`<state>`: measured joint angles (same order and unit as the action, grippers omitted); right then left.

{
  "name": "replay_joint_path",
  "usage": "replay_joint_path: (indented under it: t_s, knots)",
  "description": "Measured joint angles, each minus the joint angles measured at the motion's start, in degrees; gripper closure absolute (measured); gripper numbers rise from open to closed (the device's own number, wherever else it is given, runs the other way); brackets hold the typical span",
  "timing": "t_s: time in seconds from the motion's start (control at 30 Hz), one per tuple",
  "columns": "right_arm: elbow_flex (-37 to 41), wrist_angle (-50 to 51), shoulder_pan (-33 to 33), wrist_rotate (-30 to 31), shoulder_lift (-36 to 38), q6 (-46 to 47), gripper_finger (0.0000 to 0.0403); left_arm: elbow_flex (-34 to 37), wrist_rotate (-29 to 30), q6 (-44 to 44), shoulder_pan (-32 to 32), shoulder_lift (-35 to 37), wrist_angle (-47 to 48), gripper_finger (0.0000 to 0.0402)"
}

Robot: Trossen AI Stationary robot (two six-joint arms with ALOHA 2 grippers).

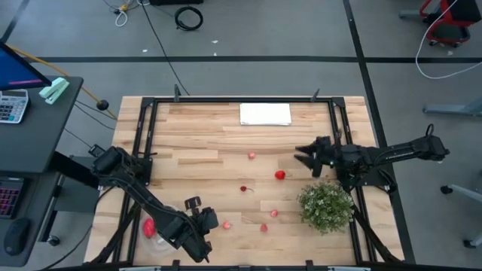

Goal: Pick and placing Produce into tupperware
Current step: Put the strawberry into the transparent plastic container

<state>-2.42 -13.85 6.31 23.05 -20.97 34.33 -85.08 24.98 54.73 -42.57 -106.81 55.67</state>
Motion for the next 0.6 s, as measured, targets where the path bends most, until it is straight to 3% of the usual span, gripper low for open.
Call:
replay_joint_path:
  t_s: [0.17,0.3,0.4,0.6]
  knots:
    - [0.0,-11.2,-1.2,7.4,0.1,1.7,0.0153,0.0,6.4,-1.4,0.0,0.0,1.9,0.0382]
    - [0.0,-11.7,-1.3,6.8,-0.1,3.9,0.0153,0.0,7.5,-1.4,0.0,0.1,4.7,0.0388]
    - [-0.7,-12.0,-0.1,2.8,-1.0,3.7,0.0153,0.0,11.0,-1.4,-0.1,0.9,9.5,0.0394]
    - [-12.3,-11.0,1.9,1.5,-10.0,-0.8,0.0153,0.0,19.5,1.9,0.7,5.1,21.2,0.0389]
